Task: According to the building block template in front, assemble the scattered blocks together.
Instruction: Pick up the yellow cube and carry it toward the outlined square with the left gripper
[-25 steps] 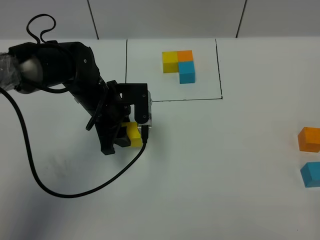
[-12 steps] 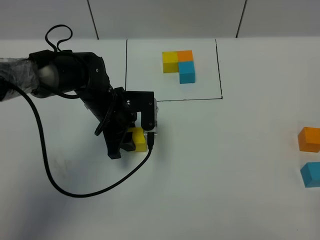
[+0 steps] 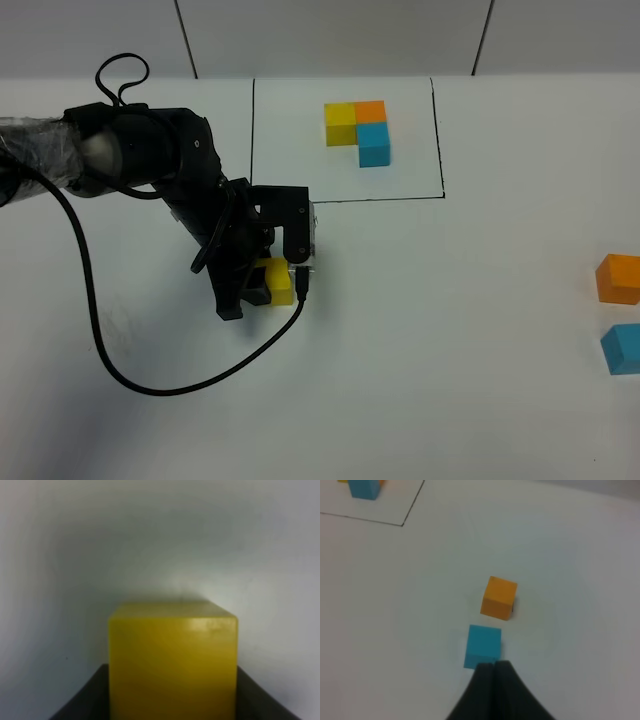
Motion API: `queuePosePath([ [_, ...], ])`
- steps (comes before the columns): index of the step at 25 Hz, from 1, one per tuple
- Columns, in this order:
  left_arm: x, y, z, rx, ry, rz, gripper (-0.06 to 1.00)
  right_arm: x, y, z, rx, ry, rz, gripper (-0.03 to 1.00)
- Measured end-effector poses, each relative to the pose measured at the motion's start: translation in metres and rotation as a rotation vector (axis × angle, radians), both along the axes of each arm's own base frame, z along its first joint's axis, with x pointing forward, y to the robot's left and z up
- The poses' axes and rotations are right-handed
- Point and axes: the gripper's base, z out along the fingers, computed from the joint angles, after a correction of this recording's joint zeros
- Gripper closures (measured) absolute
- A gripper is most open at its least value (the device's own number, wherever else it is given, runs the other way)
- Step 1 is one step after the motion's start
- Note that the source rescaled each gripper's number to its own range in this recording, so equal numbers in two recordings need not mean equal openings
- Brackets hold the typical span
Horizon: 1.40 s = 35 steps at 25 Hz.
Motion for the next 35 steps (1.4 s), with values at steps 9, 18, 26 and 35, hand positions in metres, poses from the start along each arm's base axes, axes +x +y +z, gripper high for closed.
queuePosePath([
  [9, 0.0000, 0.0000, 0.0000, 0.000, 0.001, 0.004, 0.37, 0.0000, 0.0000, 0.0000, 0.000, 0.000, 0.000, 0.97],
  [18, 0.0000, -0.0001, 0.0000, -0.001, 0.008, 0.031, 0.37, 0.0000, 0.0000, 0.0000, 0.000, 0.000, 0.000, 0.97],
  [26, 0.0000, -0.0002, -0.0023, 0.001, 0.022, 0.070, 0.21, 0.0000, 0.0000, 0.0000, 0.000, 0.000, 0.000, 0.97],
  [35, 0.0012, -0.0005, -0.0022, -0.002, 0.019, 0.114, 0.02, 0.0000, 0.0000, 0.0000, 0.000, 0.000, 0.000, 0.97],
])
